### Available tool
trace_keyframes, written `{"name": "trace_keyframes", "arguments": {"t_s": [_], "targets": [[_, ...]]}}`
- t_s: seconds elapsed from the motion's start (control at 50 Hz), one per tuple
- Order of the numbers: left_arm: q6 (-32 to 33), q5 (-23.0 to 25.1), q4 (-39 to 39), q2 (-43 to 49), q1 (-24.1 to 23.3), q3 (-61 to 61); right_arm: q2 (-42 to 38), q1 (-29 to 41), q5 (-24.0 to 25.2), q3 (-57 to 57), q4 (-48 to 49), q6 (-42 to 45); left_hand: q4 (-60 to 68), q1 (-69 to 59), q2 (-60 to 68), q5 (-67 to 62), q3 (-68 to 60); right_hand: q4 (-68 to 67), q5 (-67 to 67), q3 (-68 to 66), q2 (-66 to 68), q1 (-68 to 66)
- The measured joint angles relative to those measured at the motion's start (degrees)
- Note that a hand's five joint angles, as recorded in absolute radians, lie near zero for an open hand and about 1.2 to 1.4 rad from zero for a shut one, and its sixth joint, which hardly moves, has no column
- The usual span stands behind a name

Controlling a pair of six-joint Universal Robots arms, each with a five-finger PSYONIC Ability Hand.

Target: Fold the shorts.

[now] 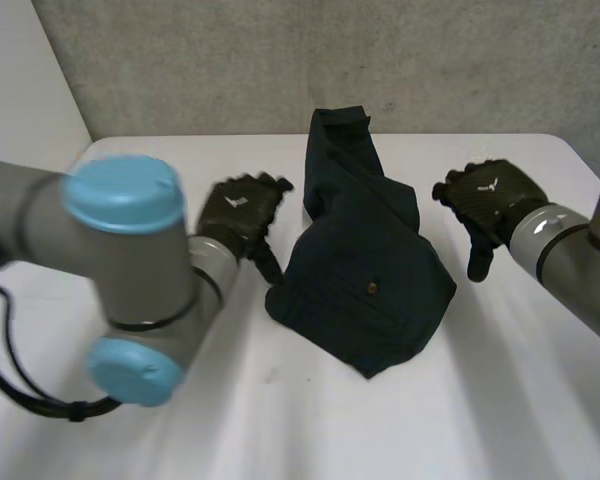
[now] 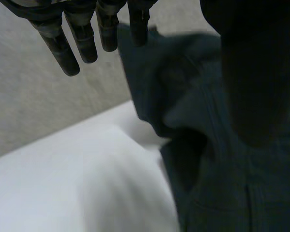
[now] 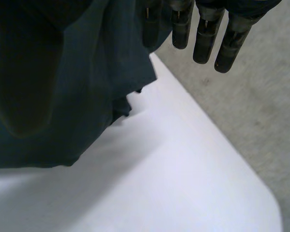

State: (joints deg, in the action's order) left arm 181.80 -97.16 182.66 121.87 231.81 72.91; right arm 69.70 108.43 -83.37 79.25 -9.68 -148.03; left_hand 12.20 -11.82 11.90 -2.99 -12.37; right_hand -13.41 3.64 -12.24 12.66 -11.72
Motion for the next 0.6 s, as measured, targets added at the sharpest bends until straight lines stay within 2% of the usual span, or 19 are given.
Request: {"name": "trace_keyframes", "arguments": {"t_s": [0.12,0.18,0.2,0.22,0.24,0.26,0.34,0.42,0.5,0.6], "targets": [[0.2,-0.3,0.1,10.0,-2.1,-7.6,-3.6,-0.9,-0.1,0.5,3.2,-3.4,7.3,-8.4,7.6,-6.6,-6.9,0.0,0.0,0.0,0.0,0.0],[0.2,-0.6,-0.6,14.8,-2.9,-11.9,-5.2,-1.3,-0.2,0.9,5.2,-4.4,21.2,-23.9,21.3,-20.2,-20.8,0.0,0.0,0.0,0.0,0.0],[0.2,-0.6,-0.6,14.8,-2.9,-11.9,-5.2,-1.3,-0.2,0.9,5.2,-4.4,21.2,-23.9,21.3,-20.2,-20.8,0.0,0.0,0.0,0.0,0.0],[0.2,-0.7,-1.2,16.9,-3.1,-13.8,-5.8,-1.5,-0.2,1.1,6.0,-4.6,43.7,-46.2,44.8,-41.6,-44.0,0.0,0.0,0.0,0.0,0.0],[0.3,-0.9,-1.4,17.6,-3.1,-14.4,-6.0,-1.6,-0.2,1.2,6.3,-4.6,46.6,-47.8,46.7,-44.3,-45.9,0.0,0.0,0.0,0.0,0.0],[0.3,-1.1,-1.7,18.0,-3.1,-15.0,-6.1,-1.7,-0.2,1.3,6.5,-4.6,53.9,-49.8,54.3,-49.3,-53.2,0.0,0.0,0.0,0.0,0.0],[0.6,-3.3,-2.1,17.8,-2.5,-15.8,-6.2,-2.0,-0.2,1.4,7.0,-4.6,56.3,-49.8,56.1,-49.4,-55.3,0.0,0.0,0.0,0.0,0.0],[1.9,-8.3,-2.1,14.2,0.0,-15.5,-6.2,-2.1,-0.2,1.5,7.6,-4.5,56.5,-49.8,56.2,-49.4,-55.4,0.0,0.0,0.0,0.0,0.0],[4.6,-13.4,-0.7,7.0,5.1,-14.5,-6.2,-2.1,-0.2,1.7,8.2,-4.5,56.5,-49.8,56.2,-49.4,-55.4,0.0,0.0,0.0,0.0,0.0],[7.9,-14.9,3.1,-0.6,10.8,-13.2,-6.2,-2.0,-0.2,1.9,8.5,-4.6,56.6,-50.1,56.2,-49.4,-55.4,0.0,0.0,0.0,0.0,0.0]]}}
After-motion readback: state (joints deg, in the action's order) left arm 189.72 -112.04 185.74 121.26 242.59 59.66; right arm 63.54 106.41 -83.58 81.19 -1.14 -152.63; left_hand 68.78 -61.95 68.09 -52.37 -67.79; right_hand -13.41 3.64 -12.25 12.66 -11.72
